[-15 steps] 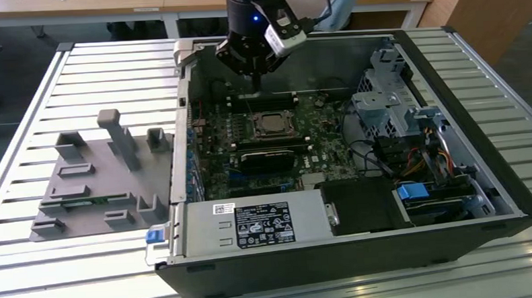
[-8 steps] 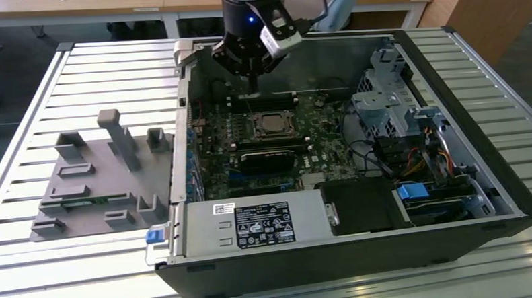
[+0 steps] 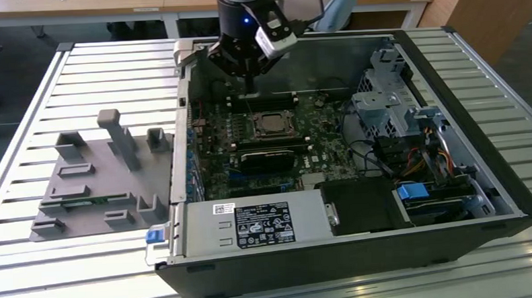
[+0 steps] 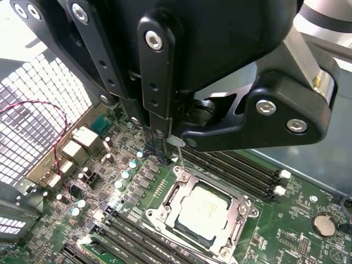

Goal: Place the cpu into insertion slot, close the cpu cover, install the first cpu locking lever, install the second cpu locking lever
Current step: 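Install the first cpu locking lever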

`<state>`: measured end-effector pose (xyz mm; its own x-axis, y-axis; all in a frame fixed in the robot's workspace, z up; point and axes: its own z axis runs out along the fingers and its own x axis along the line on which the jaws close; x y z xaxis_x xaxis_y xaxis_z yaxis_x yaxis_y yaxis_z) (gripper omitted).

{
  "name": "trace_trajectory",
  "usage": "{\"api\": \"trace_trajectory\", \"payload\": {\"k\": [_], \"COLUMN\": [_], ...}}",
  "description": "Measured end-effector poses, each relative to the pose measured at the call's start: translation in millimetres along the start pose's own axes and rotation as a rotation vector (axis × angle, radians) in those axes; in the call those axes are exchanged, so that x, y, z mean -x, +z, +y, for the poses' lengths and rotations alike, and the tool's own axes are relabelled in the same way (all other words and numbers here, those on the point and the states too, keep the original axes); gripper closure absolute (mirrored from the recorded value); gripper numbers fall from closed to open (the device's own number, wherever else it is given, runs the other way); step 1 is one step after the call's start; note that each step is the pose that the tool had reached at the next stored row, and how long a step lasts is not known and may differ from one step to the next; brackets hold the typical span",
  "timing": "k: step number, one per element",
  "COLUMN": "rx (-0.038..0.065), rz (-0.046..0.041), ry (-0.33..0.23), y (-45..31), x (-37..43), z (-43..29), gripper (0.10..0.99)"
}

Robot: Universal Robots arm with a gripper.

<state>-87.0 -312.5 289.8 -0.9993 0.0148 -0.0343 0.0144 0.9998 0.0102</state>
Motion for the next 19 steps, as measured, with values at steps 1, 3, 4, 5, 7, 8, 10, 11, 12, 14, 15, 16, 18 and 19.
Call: {"api": "trace_trajectory", "payload": {"k": [1, 3, 4, 5, 7, 8, 10, 11, 12, 14, 15, 16, 18, 19], "rx": [0.0, 0.0, 0.0, 0.0, 0.0, 0.0, 0.0, 0.0, 0.0, 0.0, 0.0, 0.0, 0.0, 0.0], "rz": [0.0, 0.0, 0.0, 0.0, -0.0001, -0.0001, 0.0, 0.0, 0.0, 0.0, 0.0, 0.0, 0.0, 0.0], "ry": [0.0, 0.0, 0.0, 0.0, 0.0, 0.0, 0.0, 0.0, 0.0, 0.0, 0.0, 0.0, 0.0, 0.0], "y": [0.2, 0.5, 0.6, 0.8, 1.2, 1.4, 1.6, 1.8, 1.9, 2.3, 2.5, 2.7, 3.4, 3.9], "x": [-0.7, -2.0, -2.7, -3.4, -4.9, -5.7, -7.4, -8.0, -8.7, -10.5, -11.3, -12.0, -13.5, -14.1], "z": [0.0, 0.0, -0.1, -0.1, -0.1, -0.1, -0.1, -0.1, -0.1, -0.2, -0.2, -0.2, -0.2, -0.2], "gripper": [0.965, 0.965, 0.965, 0.965, 0.965, 0.965, 0.965, 0.965, 0.965, 0.965, 0.965, 0.965, 0.965, 0.965]}}
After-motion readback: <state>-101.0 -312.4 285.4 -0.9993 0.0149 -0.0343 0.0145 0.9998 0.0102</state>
